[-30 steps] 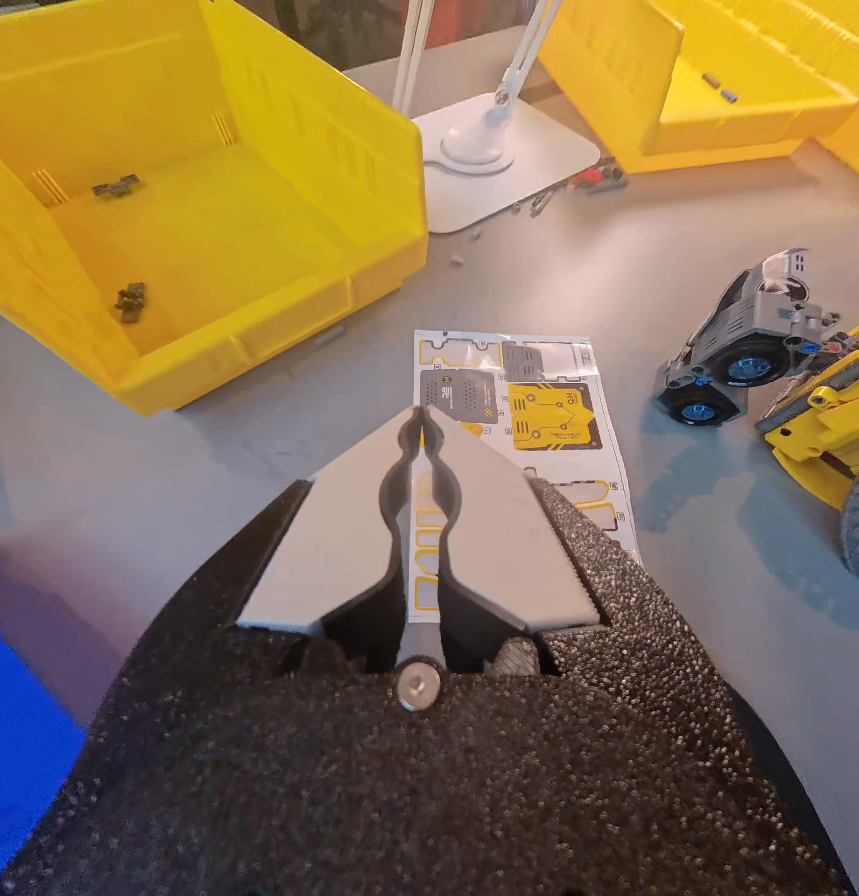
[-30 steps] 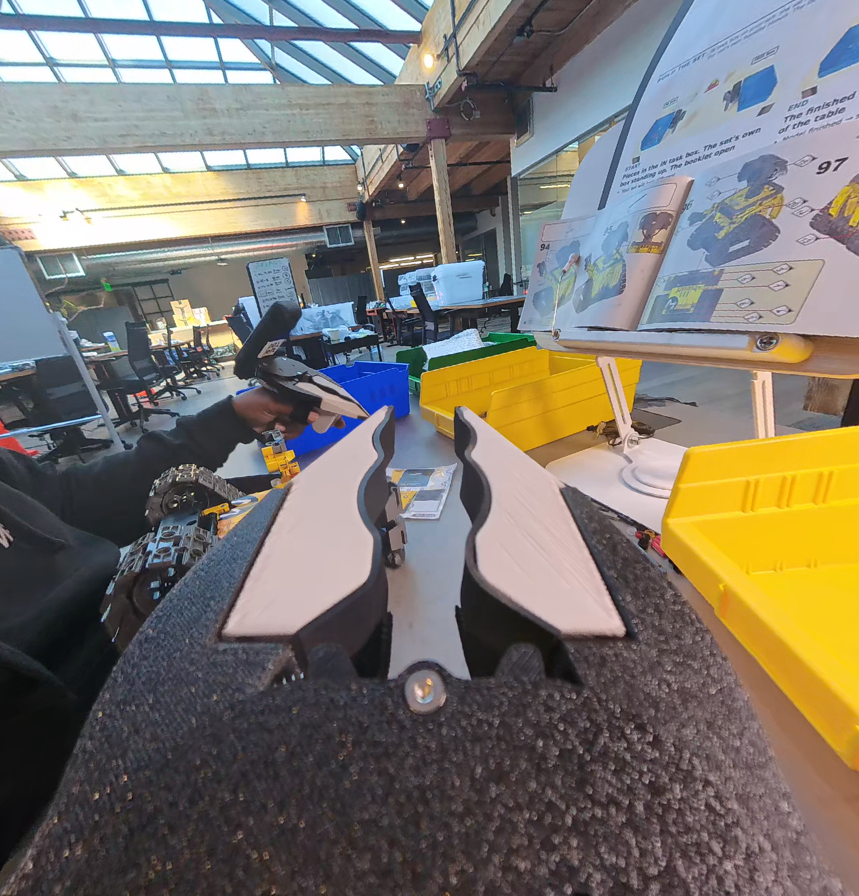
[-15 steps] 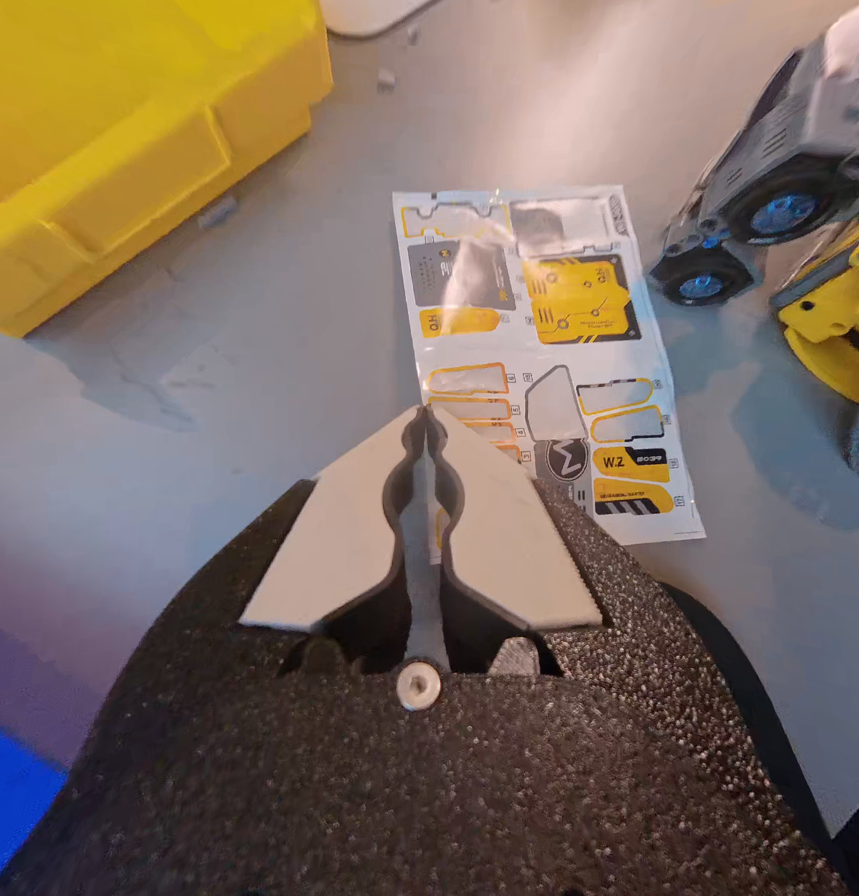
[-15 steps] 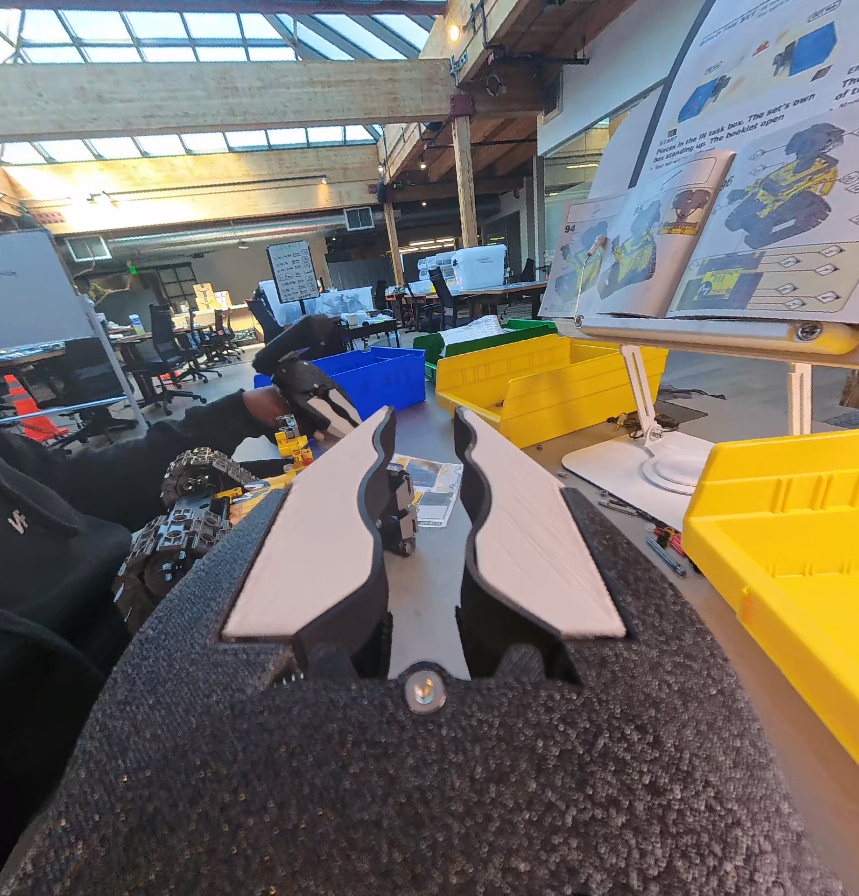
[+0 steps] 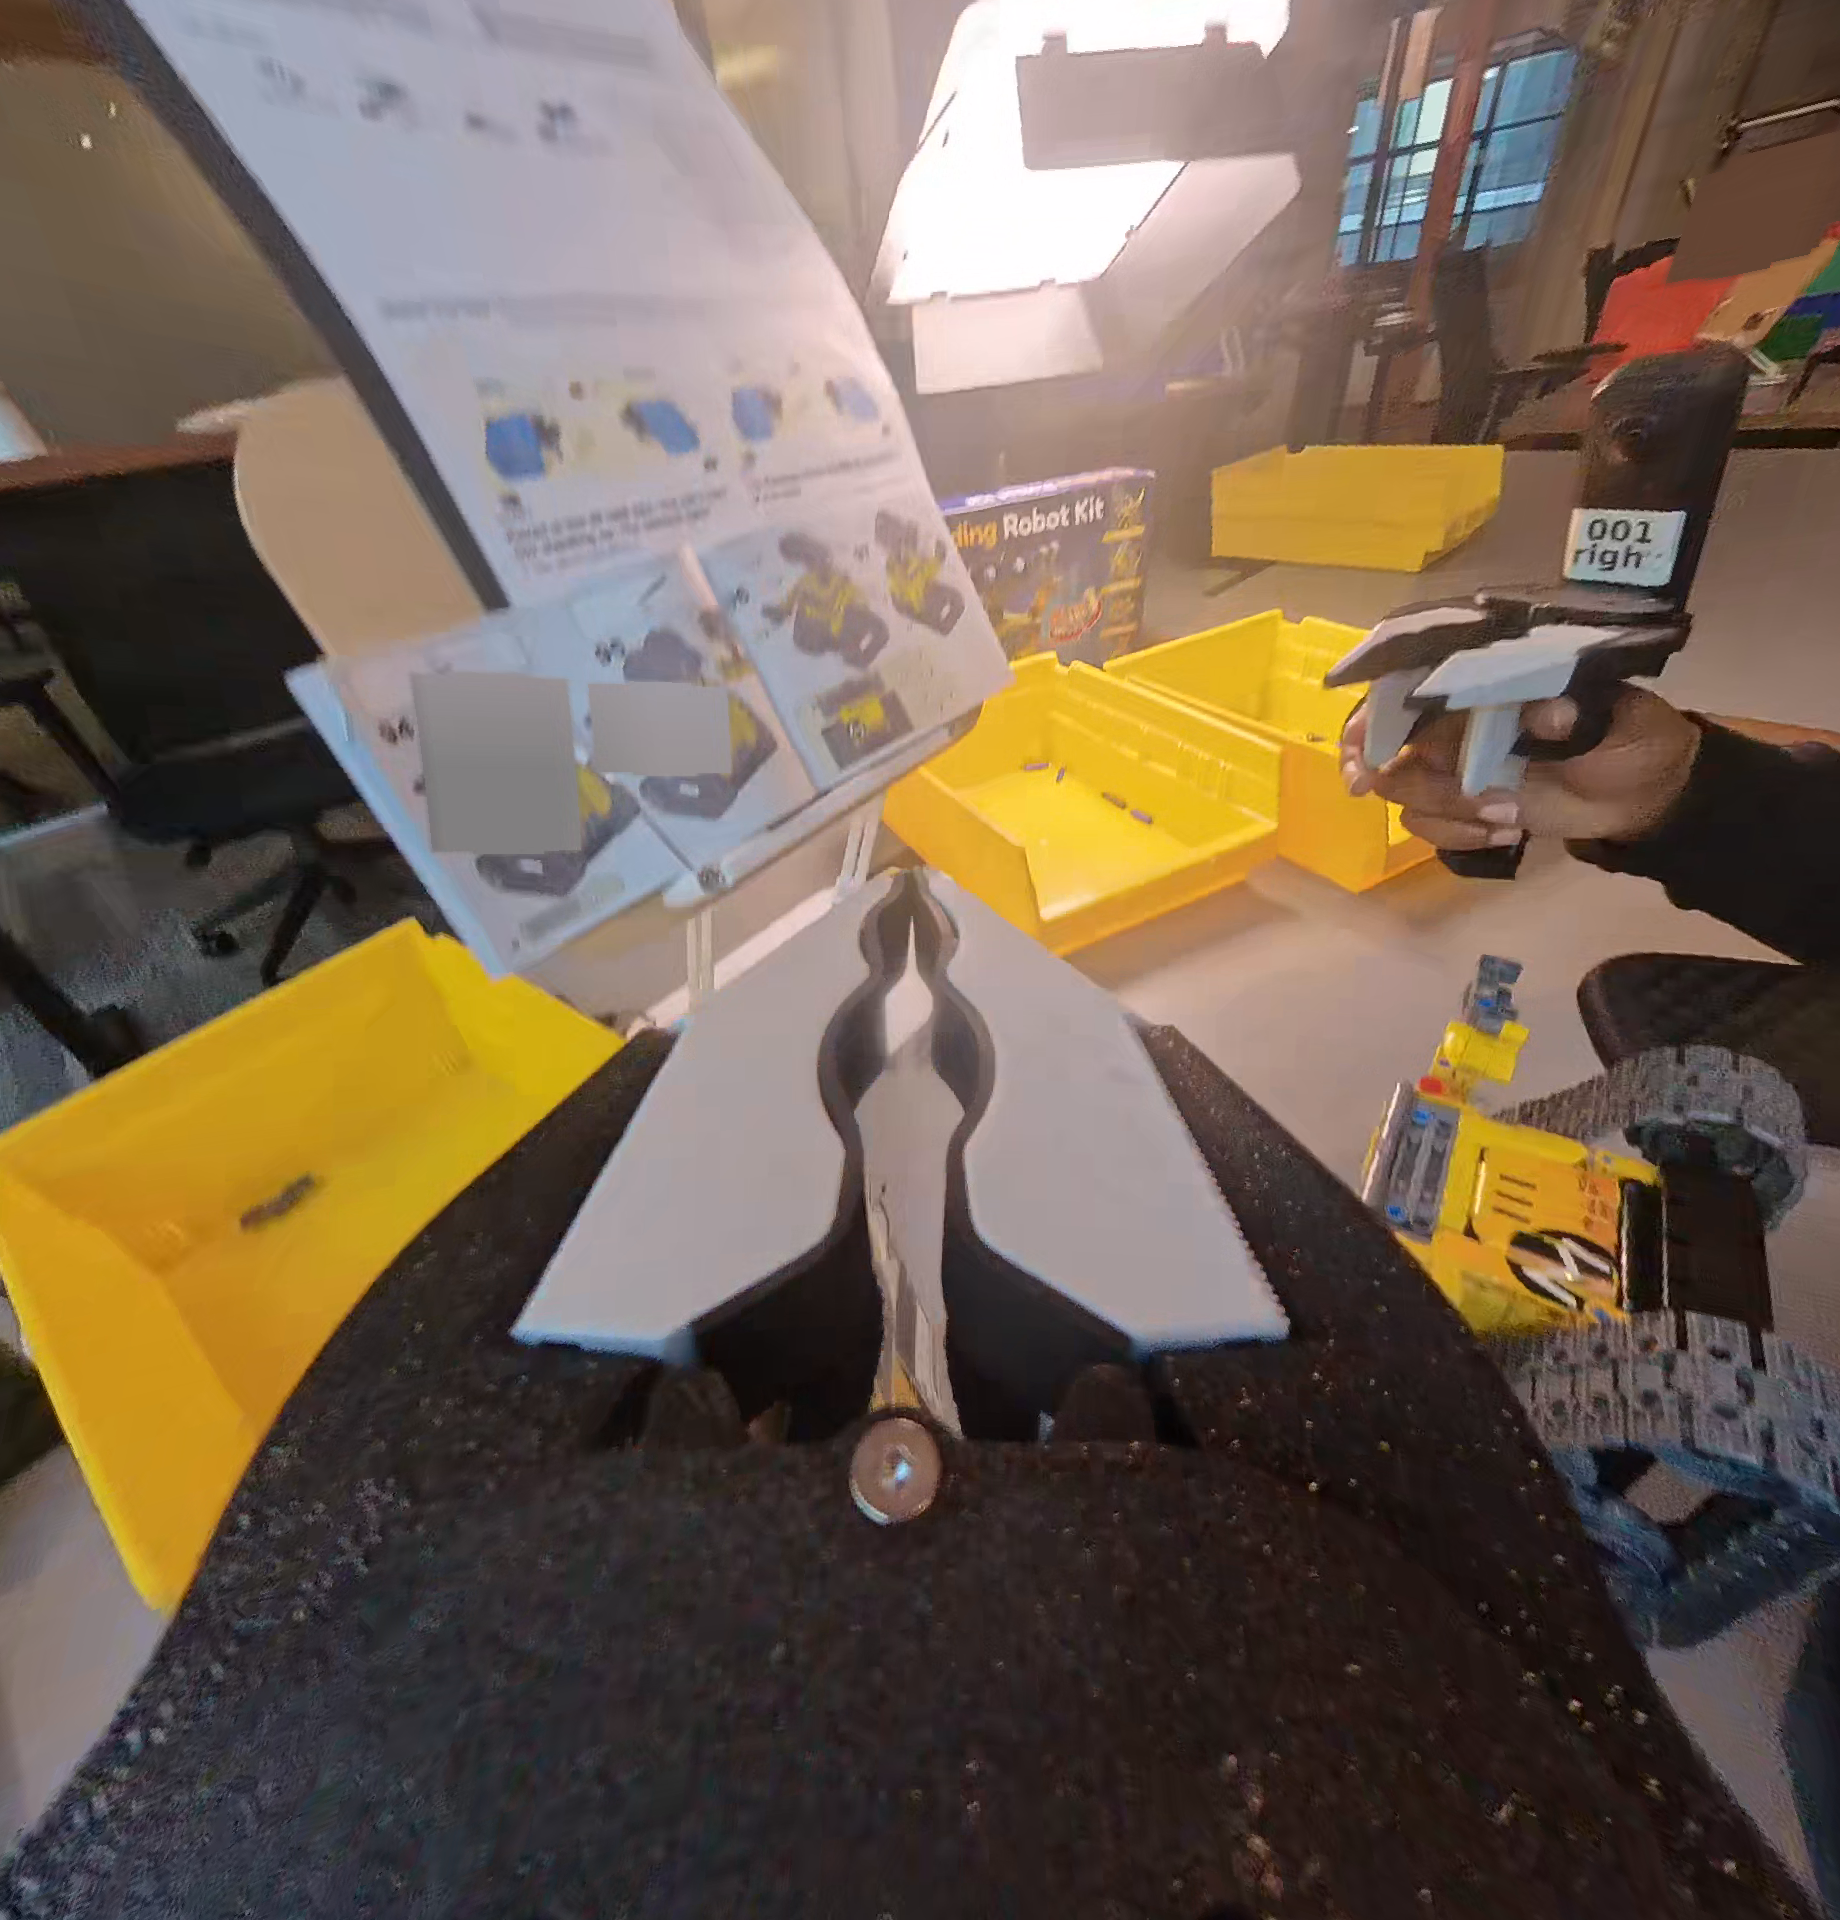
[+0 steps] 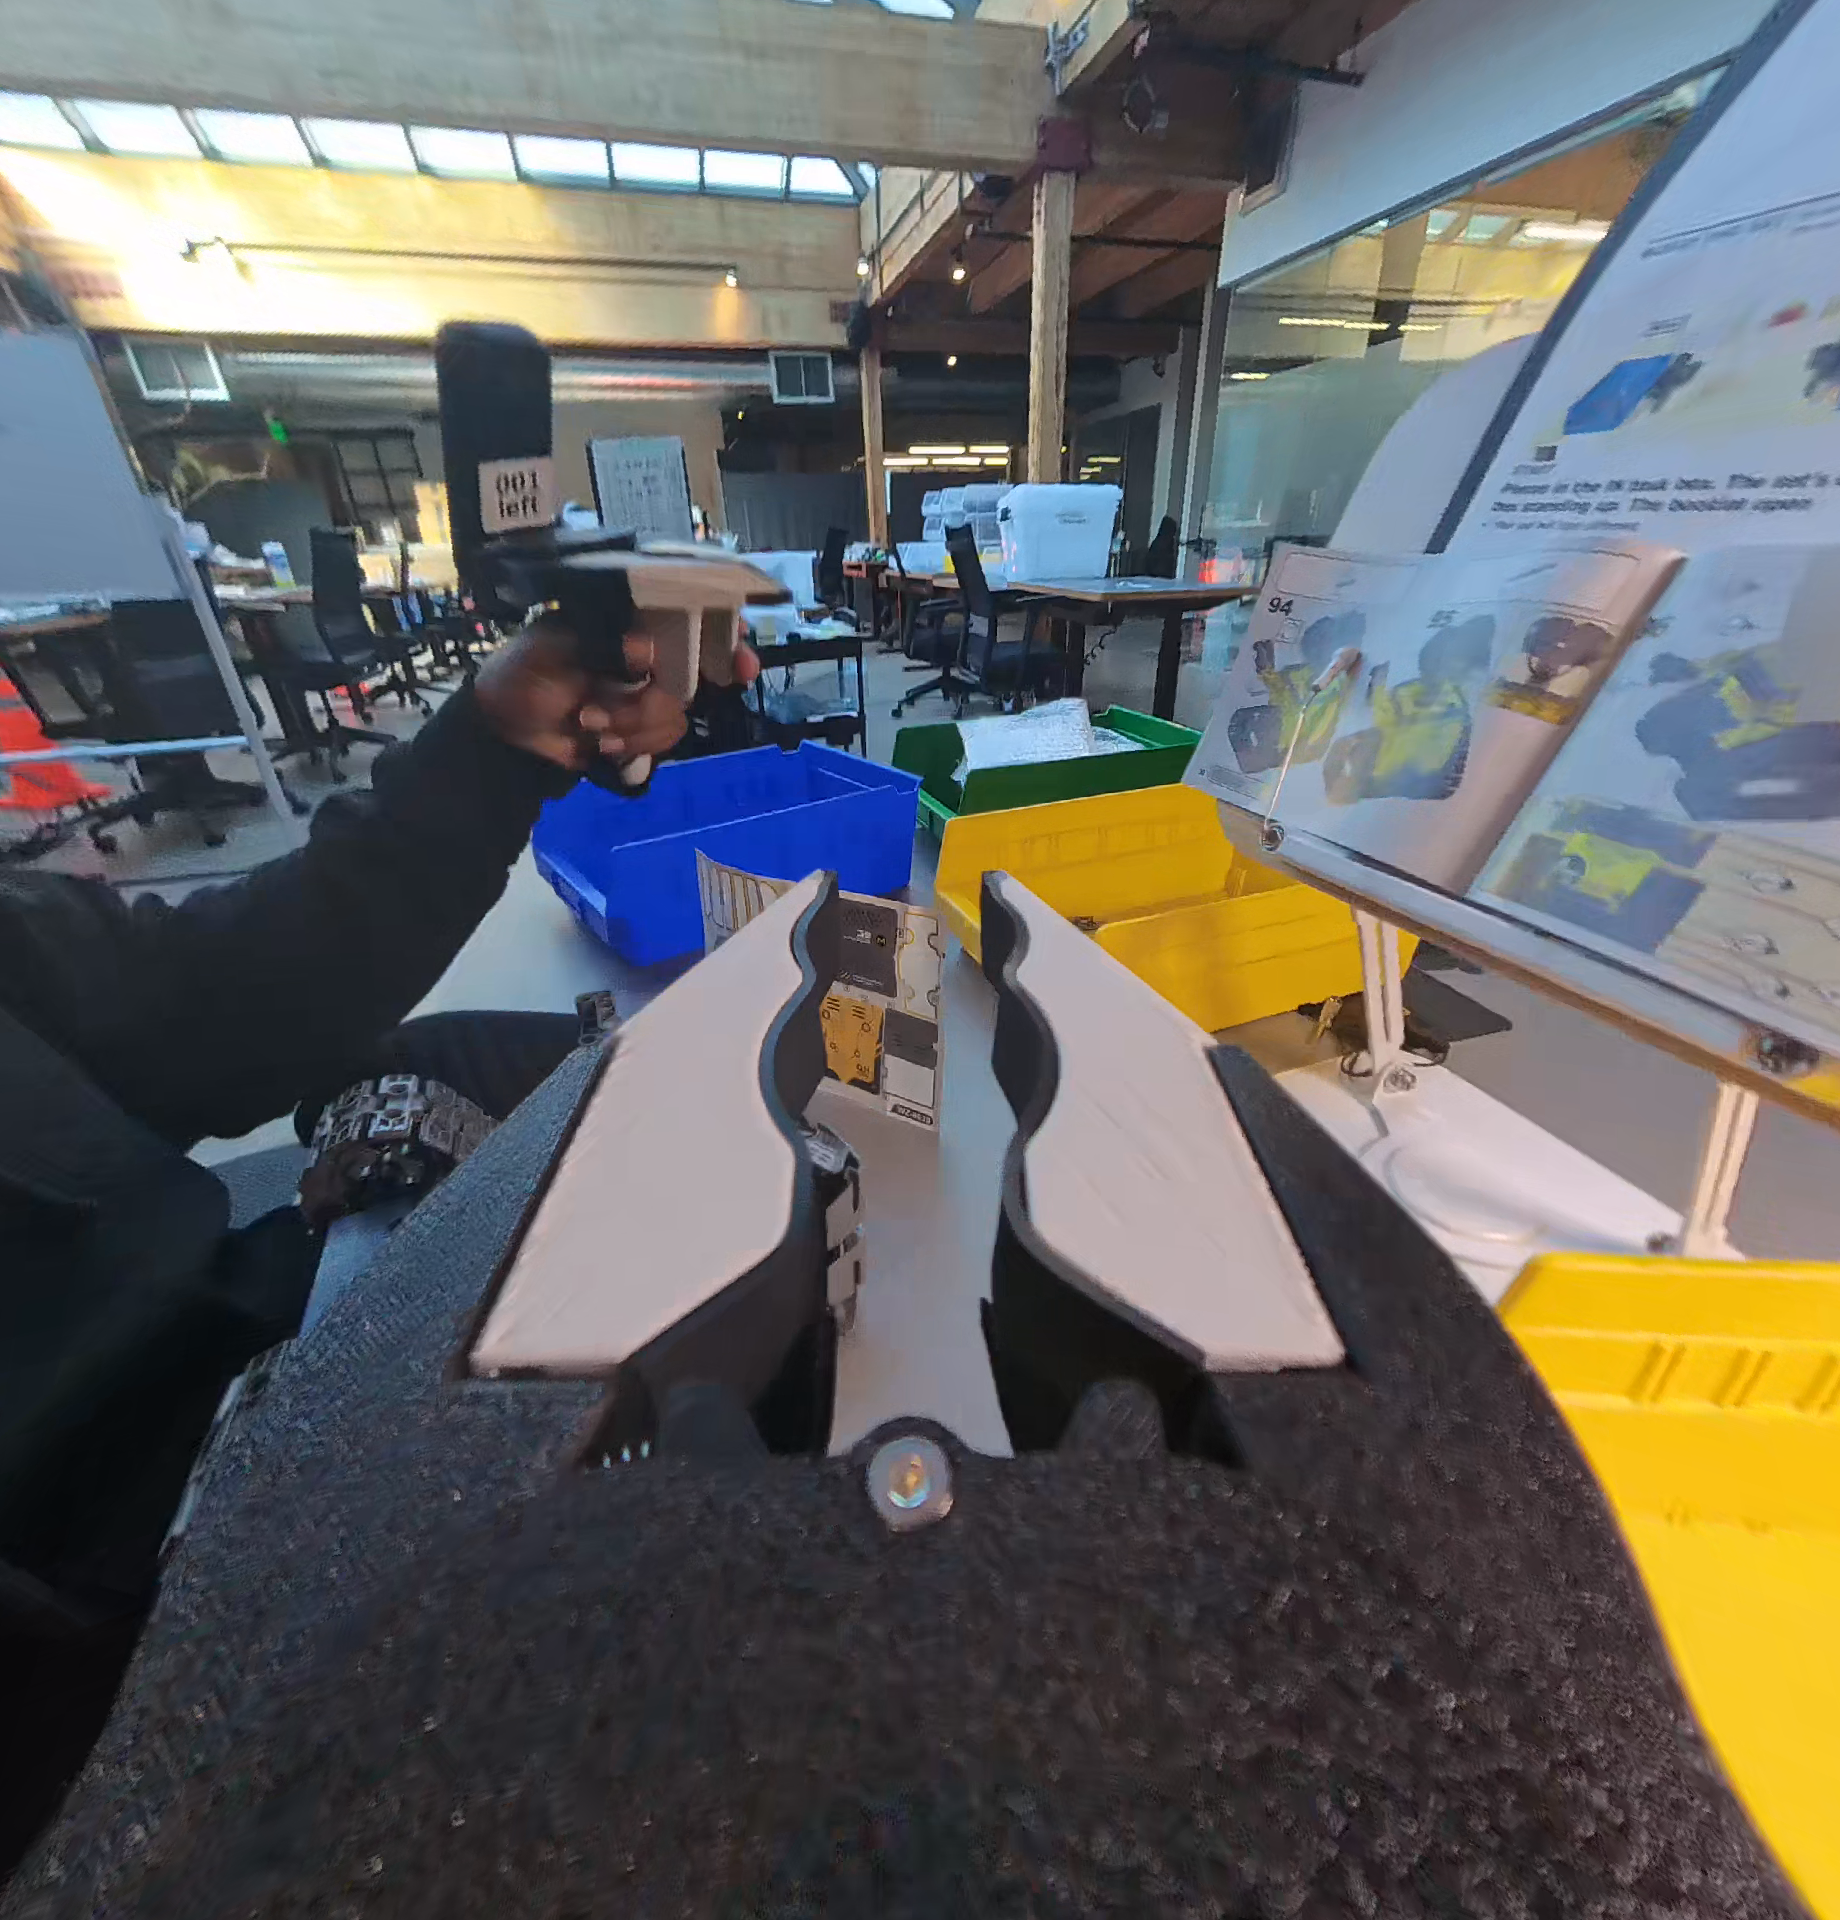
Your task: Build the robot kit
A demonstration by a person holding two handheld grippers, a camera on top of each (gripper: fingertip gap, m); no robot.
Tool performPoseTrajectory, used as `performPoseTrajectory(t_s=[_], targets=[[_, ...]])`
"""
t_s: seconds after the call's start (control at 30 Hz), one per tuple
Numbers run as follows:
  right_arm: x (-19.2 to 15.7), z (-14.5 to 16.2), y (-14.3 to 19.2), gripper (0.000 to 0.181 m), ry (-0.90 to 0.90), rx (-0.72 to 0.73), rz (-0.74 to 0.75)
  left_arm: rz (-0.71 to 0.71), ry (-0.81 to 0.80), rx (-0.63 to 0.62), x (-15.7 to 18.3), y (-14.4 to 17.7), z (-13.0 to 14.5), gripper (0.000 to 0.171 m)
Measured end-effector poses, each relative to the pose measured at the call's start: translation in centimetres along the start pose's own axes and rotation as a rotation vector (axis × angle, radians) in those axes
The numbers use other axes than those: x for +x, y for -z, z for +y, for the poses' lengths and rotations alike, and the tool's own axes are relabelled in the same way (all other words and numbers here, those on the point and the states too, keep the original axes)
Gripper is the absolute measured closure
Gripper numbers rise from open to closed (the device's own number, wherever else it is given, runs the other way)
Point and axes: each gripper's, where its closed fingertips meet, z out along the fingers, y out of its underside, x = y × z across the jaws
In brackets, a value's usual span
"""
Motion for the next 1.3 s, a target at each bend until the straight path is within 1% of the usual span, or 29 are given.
performPoseTrajectory(t_s=[0.03, 0.07, 0.1, 0.13, 0.17, 0.23, 0.27, 0.3, 0.33, 0.37, 0.43, 0.47, 0.5, 0.6, 0.63, 0.67, 0.73, 0.8, 0.93, 1.03, 1.1, 1.17, 1.2, 1.23, 1.3], targets=[[0.1, -0.2, -1.1, 0.152, 0.026, -0.037, -0.015, 0.006, -0.035, 0.004, 0.1, -0.7, -1.2, 0.171], [0.2, -0.3, -2.1, 0.151, 0.056, -0.078, -0.027, 0.024, -0.061, -0.026, 0.3, -1.4, -1.5, 0.171], [0.3, -0.3, -2.9, 0.15, 0.092, -0.114, -0.034, 0.053, -0.072, -0.105, 0.4, -2.1, -0.6, 0.171], [0.4, -0.4, -3.5, 0.15, 0.137, -0.143, -0.036, 0.071, -0.073, -0.221, 0.1, -2.5, 1.5, 0.171], [0.6, -0.7, -3.8, 0.15, 0.179, -0.156, -0.03, 0.083, -0.071, -0.361, -0.4, -2.5, 4.5, 0.163], [0.3, -1.4, -3.7, 0.151, 0.231, -0.154, -0.035, 0.107, -0.027, -0.688, -2.1, -1.0, 13.0, 0.114], [0.3, -1.6, -3.4, 0.152, 0.243, -0.153, -0.037, 0.095, 0.037, -0.836, -3.4, 0.2, 17.4, 0.091], [0.5, -1.7, -3.0, 0.154, 0.252, -0.154, -0.032, 0.08, 0.125, -0.944, -4.4, 1.2, 21.1, 0.082], [0.9, -1.8, -2.6, 0.154, 0.254, -0.151, -0.019, 0.09, 0.209, -1.01, -4.5, 2.0, 23.9, 0.075], [1.4, -1.9, -2.2, 0.155, 0.246, -0.144, -0.006, 0.105, 0.258, -1.047, -4.4, 2.5, 25.9, 0.069], [1.9, -1.8, -1.7, 0.155, 0.214, -0.126, -0.001, 0.066, 0.253, -1.093, -4.9, 3.1, 28.6, 0.06], [2.2, -1.6, -1.6, 0.155, 0.2, -0.123, 0.001, 0.047, 0.23, -1.088, -5.2, 3.1, 29.1, 0.065], [2.4, -1.3, -1.6, 0.155, 0.193, -0.127, 0.003, 0.051, 0.222, -1.085, -5.0, 3.1, 29.1, 0.06], [2.3, -0.6, -1.8, 0.155, 0.21, -0.153, -0.001, 0.035, 0.15, -1.156, -4.4, 3.5, 29.7, 0.058], [2.3, -0.4, -1.9, 0.155, 0.22, -0.162, -0.001, 0.029, 0.14, -1.174, -4.0, 3.6, 29.7, 0.054], [2.2, -0.1, -2.0, 0.155, 0.23, -0.174, 0.0, 0.029, 0.142, -1.182, -3.6, 3.6, 29.7, 0.054], [2.0, 0.2, -2.1, 0.155, 0.254, -0.198, 0.002, 0.027, 0.142, -1.18, -2.6, 3.8, 29.4, 0.061], [2.0, 0.4, -2.0, 0.155, 0.282, -0.215, 0.01, 0.028, 0.13, -1.15, -1.7, 3.8, 29.0, 0.064], [2.2, 0.0, -1.8, 0.155, 0.289, -0.209, 0.019, 0.055, 0.167, -1.013, 0.2, 3.2, 26.6, 0.07], [2.4, 0.0, -1.7, 0.155, 0.271, -0.201, 0.02, 0.102, 0.194, -0.98, 1.8, 3.4, 25.8, 0.066], [2.5, 0.4, -1.8, 0.155, 0.273, -0.212, 0.021, 0.102, 0.195, -1.014, 2.6, 3.7, 26.6, 0.065], [2.5, 0.7, -1.9, 0.155, 0.275, -0.224, 0.019, 0.085, 0.128, -1.078, 3.1, 4.1, 28.4, 0.065], [2.4, 0.8, -2.0, 0.155, 0.277, -0.229, 0.017, 0.068, 0.096, -1.072, 3.3, 4.0, 28.6, 0.066], [2.4, 0.9, -2.0, 0.155, 0.28, -0.234, 0.017, 0.065, 0.107, -1.063, 3.7, 4.0, 28.5, 0.068], [2.3, 1.0, -2.1, 0.155, 0.284, -0.238, 0.016, 0.063, 0.096, -1.036, 4.1, 3.9, 28.2, 0.081]])
